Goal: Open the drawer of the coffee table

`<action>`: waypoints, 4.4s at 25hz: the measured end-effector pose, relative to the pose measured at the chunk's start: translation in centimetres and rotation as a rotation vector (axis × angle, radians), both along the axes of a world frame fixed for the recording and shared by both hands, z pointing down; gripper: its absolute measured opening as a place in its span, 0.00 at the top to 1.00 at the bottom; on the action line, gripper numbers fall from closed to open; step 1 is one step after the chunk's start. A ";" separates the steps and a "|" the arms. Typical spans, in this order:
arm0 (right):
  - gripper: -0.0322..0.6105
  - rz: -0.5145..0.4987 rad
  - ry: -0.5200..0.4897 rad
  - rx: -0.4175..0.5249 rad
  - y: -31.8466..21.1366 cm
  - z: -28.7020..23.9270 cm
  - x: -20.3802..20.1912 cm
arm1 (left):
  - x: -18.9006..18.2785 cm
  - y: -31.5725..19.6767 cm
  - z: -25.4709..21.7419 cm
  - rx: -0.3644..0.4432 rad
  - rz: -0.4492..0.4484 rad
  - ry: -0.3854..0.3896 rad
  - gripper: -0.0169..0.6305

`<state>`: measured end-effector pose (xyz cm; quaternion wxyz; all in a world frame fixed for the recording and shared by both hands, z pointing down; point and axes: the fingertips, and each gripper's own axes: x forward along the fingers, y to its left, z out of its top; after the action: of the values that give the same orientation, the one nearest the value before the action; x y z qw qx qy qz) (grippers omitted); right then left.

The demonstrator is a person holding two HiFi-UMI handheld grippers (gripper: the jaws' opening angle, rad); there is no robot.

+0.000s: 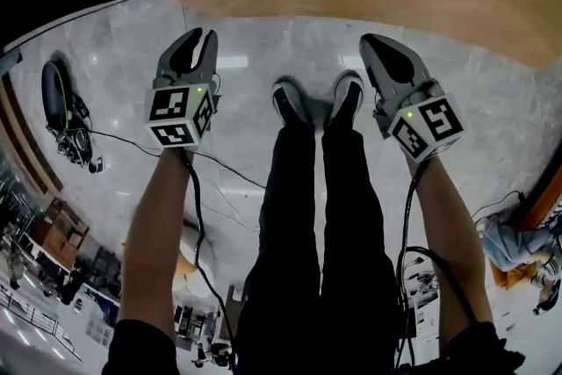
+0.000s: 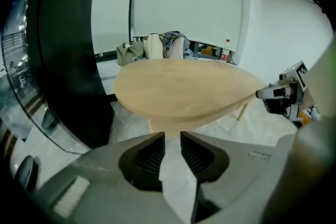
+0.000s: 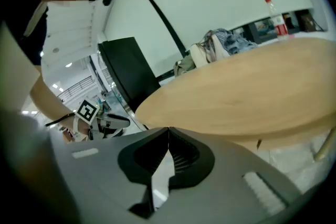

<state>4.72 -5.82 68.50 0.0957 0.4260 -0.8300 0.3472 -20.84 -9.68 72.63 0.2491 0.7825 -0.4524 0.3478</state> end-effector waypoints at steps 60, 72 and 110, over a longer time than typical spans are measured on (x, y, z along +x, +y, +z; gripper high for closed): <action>0.35 0.107 -0.565 -0.090 5.1 13.9 0.7 | 1.2 5.3 8.0 0.018 0.118 0.015 0.42; 0.34 0.088 -0.563 -0.172 13.2 14.1 -0.6 | 0.1 13.0 8.0 -0.066 0.116 -0.002 0.42; 0.38 -0.029 -0.117 -0.415 20.2 14.3 8.9 | -4.5 15.9 7.5 -0.224 0.026 -0.114 0.42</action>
<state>13.58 14.42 82.78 0.1379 0.3642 -0.7508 0.5335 -25.38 6.18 80.18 0.3043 0.7345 -0.4140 0.4433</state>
